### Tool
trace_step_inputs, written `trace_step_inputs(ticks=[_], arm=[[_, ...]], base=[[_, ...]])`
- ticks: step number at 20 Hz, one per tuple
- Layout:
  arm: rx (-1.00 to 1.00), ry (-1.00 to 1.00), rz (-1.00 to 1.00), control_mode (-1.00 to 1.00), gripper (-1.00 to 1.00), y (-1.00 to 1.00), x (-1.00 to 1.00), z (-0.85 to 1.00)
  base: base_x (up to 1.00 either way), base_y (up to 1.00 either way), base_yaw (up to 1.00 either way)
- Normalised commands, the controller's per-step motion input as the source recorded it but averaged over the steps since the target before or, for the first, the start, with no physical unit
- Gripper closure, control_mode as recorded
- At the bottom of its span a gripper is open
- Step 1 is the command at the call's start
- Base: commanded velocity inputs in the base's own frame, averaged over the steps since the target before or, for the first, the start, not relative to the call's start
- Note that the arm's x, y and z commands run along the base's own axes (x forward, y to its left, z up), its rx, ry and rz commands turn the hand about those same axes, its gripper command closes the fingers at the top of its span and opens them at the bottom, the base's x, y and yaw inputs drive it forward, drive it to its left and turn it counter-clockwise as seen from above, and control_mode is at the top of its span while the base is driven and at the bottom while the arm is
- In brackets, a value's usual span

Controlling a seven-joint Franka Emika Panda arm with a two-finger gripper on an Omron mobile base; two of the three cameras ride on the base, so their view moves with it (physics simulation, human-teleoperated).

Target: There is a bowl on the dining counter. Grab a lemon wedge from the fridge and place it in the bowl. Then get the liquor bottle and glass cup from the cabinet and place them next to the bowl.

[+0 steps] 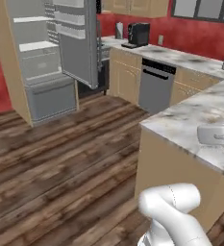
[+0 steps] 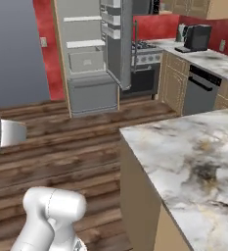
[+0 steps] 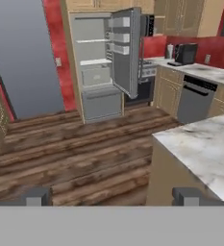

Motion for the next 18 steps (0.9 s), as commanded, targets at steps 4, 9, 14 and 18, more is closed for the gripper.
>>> trace_step_inputs(ticks=[4,9,14,18], arm=[[0.0,0.0,0.0,1.0,-1.0,0.0,0.0,0.0],[0.0,0.0,0.0,1.0,-1.0,0.0,0.0,0.0],[0.0,0.0,0.0,1.0,-1.0,0.0,0.0,0.0],[0.0,0.0,0.0,1.0,-1.0,0.0,0.0,0.0]], base=[[0.68,0.73,-0.64],[0.69,0.73,-0.64],[0.74,0.76,-0.61],[0.83,0.81,-0.58]])
